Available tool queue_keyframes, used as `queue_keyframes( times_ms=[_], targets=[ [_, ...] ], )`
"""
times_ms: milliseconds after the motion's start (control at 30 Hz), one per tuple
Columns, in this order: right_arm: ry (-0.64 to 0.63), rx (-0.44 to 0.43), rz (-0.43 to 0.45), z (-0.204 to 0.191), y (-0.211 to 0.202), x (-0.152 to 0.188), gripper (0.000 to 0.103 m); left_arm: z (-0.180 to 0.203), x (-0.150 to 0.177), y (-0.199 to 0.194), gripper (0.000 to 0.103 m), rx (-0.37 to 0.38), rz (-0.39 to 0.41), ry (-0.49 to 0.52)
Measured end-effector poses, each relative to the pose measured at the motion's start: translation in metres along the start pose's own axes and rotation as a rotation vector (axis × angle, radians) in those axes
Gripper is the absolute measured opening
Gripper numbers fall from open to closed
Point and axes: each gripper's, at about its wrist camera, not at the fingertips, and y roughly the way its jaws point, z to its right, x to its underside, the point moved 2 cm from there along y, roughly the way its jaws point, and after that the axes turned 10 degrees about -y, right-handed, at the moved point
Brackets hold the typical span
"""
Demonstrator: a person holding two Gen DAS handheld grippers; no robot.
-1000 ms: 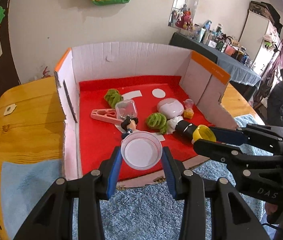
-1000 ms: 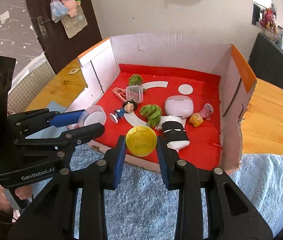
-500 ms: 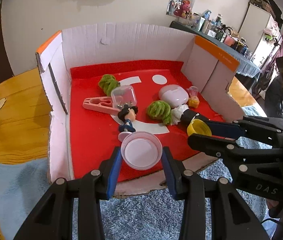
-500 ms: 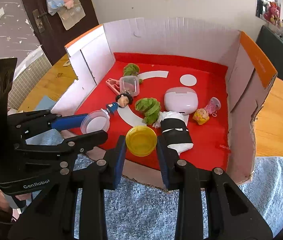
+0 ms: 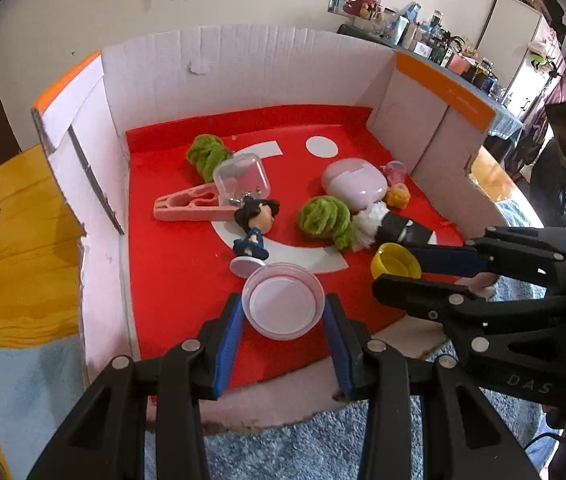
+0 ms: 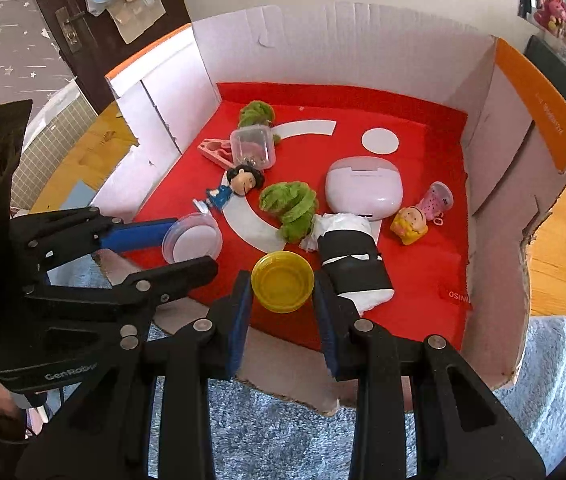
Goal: Organize objects
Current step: 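Lower the lid and cap onto the red floor and open both grippers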
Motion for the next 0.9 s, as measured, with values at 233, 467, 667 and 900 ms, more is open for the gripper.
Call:
queue_keyframes(
  times_ms=[233,467,667,900],
  targets=[
    [0.02,0.04,-0.009,0.013,0.002,0.0,0.029,-0.005,-0.007,0.005,0.042,-0.012,0.007,-0.02],
    [0.031,0.08,-0.017,0.021,0.006,0.001,0.029,-0.007,-0.009,0.01,0.042,-0.043,0.021,-0.018],
    [0.002,0.116,-0.021,0.016,0.007,0.001,0.029,-0.008,-0.009,0.011,0.042,-0.056,0.027,-0.018],
    [0.015,0.108,-0.007,0.018,0.002,0.004,0.029,-0.008,-0.009,0.011,0.042,-0.057,0.031,-0.023]
  ],
)
